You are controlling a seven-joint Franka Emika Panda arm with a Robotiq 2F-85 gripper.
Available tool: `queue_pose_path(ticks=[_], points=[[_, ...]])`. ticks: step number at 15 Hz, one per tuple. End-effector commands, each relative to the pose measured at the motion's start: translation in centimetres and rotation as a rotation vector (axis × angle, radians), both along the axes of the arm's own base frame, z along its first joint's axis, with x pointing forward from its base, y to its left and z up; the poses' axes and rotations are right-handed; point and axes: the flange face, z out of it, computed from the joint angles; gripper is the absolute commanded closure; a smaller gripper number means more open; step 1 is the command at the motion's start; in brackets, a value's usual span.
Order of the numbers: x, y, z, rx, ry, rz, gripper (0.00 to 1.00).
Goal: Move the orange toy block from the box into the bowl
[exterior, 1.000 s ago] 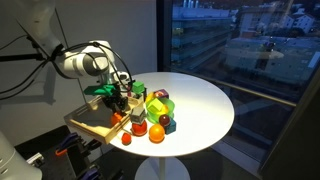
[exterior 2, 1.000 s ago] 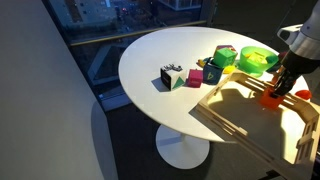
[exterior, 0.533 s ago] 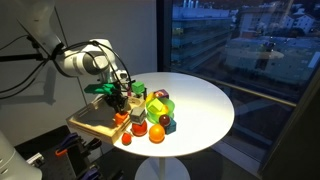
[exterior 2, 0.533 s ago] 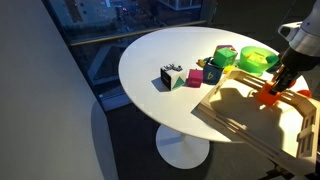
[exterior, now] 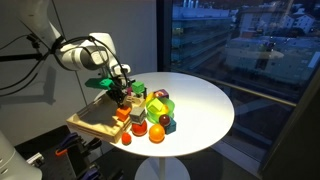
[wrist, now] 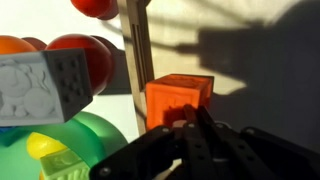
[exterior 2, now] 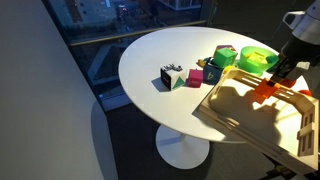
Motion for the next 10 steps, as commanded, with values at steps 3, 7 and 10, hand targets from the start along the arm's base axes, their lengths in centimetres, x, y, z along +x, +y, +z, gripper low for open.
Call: queue_pose_path(ticks=[3,7,10], points=[[0.9,0.0,2.7,0.041,-0.036,-0.039,0.96],[1.9,-0.1,4.9,0.086,-0.071,-0.093,0.96],[2.7,-0.6,7.0,0.115,-0.110,-0.139,0.96]])
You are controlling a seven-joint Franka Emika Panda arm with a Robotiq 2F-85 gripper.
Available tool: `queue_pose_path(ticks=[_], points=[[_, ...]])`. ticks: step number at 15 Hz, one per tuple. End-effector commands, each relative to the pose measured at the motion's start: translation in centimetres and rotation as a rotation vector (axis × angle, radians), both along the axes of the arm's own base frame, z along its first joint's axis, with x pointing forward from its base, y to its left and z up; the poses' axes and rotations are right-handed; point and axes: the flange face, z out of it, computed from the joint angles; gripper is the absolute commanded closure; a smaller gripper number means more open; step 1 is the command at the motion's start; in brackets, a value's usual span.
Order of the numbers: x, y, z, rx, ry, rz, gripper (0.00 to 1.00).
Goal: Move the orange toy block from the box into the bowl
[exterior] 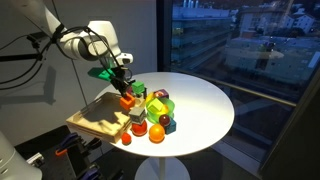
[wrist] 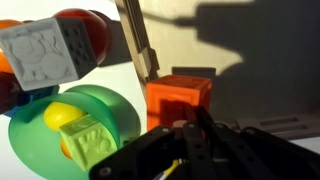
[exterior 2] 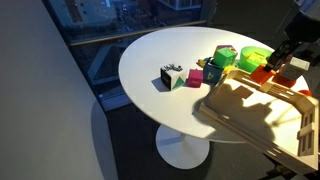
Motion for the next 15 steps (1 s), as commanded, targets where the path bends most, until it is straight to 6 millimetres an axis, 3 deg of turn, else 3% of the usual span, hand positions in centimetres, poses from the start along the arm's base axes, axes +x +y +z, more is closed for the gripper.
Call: queue_pose_path(ticks=[1,9,15], points=[[1.0,-0.6,3.2,0.034,-0.035,-0.039,0.96],[5.1,-4.1,7.0,0.087,-0.104,-0.199,0.96],[7.4,-7.2,8.0,0.107,-0.126,-0.306,0.96]])
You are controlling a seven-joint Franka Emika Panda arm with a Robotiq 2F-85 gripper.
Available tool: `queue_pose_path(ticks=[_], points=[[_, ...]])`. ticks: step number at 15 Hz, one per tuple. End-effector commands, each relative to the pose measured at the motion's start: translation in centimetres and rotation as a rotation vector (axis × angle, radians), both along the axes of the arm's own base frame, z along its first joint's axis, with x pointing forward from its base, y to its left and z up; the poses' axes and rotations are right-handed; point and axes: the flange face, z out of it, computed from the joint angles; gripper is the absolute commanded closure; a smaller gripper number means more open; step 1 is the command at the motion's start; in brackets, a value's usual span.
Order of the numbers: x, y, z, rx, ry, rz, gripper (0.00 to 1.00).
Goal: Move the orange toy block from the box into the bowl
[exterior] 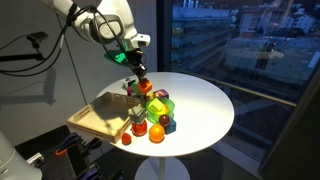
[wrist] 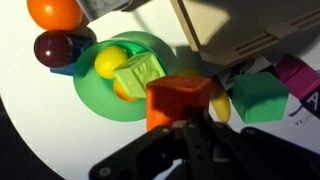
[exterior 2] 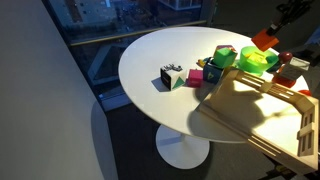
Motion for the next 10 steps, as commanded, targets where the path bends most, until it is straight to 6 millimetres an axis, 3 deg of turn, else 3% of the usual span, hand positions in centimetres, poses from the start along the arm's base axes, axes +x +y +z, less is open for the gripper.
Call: queue_pose_path(ticks=[1,10], points=[[1.8,-1.5,0.4,0.026,0.007,-0.075,0.96],[2.9,-5.7,-0.1,0.041,0.013,-0.183,0.96]])
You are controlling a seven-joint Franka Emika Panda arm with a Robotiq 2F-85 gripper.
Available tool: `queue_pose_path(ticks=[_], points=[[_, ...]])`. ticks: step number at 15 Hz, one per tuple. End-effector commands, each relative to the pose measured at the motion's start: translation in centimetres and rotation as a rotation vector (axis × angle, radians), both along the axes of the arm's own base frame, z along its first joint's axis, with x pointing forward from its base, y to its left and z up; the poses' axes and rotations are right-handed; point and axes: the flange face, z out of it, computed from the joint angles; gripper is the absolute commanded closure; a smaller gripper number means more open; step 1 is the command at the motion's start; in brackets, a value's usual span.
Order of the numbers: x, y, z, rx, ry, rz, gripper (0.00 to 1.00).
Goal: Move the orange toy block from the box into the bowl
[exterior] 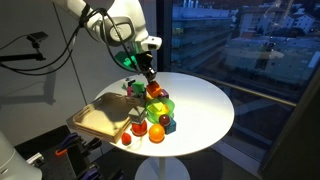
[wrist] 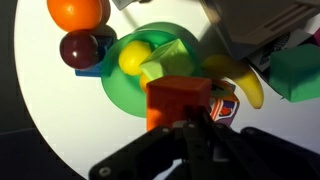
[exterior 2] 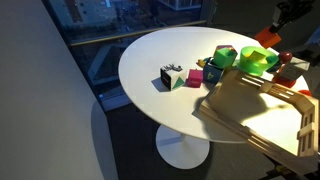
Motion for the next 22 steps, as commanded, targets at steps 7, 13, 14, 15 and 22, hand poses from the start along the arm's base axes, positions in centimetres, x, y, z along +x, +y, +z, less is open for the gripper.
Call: queue_pose_path(ticks=[7,13,14,15,22], points=[[1.3,-3.0,0.2,0.023,0.027,-0.096,0.60],[0.6,-2.4,-0.1,0.032,0.084,-0.071,0.14],[0.4,-2.2,-0.1,0.036,0.101,-0.062,0.05],[0.1,-2.0,-0.2,0.039,0.119,-0.050,0.02],[-2.1,0.3,-0.1,0.039,0.257,0.034,0.00]])
